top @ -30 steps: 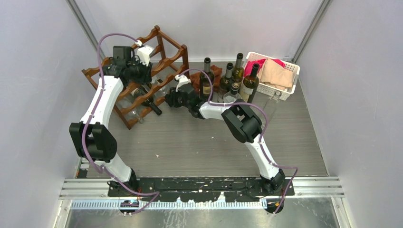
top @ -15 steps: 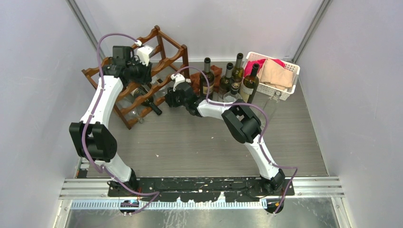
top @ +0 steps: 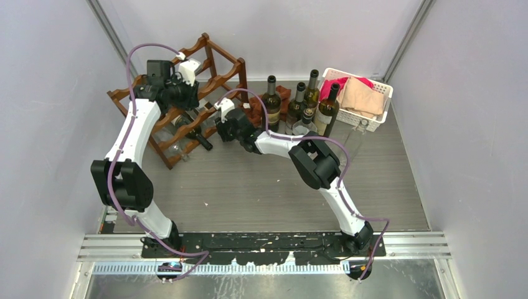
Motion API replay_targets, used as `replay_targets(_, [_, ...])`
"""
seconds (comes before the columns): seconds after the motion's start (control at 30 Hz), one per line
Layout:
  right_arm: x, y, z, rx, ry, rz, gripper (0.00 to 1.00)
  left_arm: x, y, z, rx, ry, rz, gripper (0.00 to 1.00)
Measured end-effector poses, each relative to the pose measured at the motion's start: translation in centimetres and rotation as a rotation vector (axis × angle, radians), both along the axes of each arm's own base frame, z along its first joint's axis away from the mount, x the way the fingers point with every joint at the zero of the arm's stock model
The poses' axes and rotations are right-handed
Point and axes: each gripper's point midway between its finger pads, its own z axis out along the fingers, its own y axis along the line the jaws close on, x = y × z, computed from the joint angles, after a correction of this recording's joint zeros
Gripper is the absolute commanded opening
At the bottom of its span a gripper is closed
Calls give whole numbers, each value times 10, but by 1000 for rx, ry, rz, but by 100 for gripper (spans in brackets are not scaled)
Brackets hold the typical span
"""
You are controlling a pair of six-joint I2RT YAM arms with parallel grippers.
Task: Put the wine bottle on the wine rack
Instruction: Place the wine bottle in the wine rack.
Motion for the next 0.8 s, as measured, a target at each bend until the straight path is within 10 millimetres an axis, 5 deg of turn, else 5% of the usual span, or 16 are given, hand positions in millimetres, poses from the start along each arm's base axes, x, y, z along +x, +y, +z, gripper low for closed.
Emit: replay_targets(0.8, [8,6,-1,-209,-136,104,1,8,0,1,-12,-25,-8,16])
